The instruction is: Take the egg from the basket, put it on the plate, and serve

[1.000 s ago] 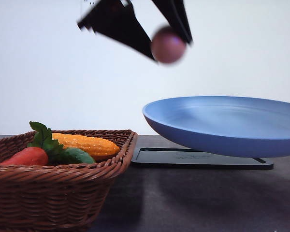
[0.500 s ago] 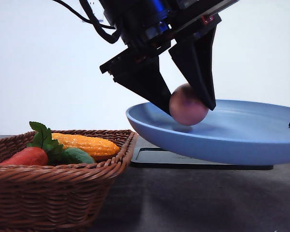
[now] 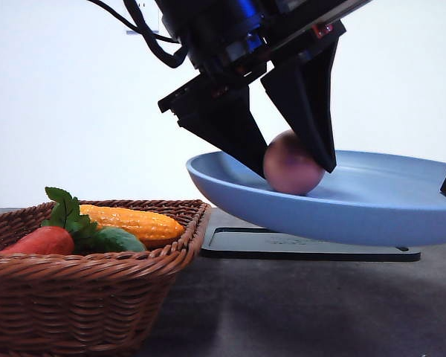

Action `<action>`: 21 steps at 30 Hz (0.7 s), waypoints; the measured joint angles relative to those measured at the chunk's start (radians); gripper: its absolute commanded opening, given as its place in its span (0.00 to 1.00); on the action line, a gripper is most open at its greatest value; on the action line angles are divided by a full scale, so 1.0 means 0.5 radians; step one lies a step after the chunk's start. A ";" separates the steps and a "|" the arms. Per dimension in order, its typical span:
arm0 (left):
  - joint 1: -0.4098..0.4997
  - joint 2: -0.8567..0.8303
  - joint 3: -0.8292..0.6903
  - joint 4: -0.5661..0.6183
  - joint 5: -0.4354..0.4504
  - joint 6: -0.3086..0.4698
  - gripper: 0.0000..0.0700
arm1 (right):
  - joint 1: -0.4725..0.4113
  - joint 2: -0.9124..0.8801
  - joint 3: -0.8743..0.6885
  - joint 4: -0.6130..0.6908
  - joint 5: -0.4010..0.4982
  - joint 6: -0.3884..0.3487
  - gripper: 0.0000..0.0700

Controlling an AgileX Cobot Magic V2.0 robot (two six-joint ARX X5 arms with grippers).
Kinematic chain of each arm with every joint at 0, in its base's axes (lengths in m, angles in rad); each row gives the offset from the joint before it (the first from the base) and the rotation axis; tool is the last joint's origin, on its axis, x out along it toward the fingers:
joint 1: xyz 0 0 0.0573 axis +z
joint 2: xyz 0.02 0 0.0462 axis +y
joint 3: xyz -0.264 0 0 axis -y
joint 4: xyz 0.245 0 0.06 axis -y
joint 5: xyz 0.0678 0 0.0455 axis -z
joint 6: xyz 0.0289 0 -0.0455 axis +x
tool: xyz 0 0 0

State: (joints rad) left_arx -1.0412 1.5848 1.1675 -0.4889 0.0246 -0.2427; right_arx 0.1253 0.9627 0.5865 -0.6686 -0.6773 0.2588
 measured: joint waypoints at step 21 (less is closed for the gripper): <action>0.000 -0.004 0.032 -0.031 0.000 -0.015 0.57 | 0.000 0.001 0.000 -0.010 0.001 0.001 0.00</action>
State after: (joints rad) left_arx -1.0412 1.5830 1.1833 -0.5042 0.0246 -0.2500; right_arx 0.1253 0.9630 0.5865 -0.6734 -0.6769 0.2592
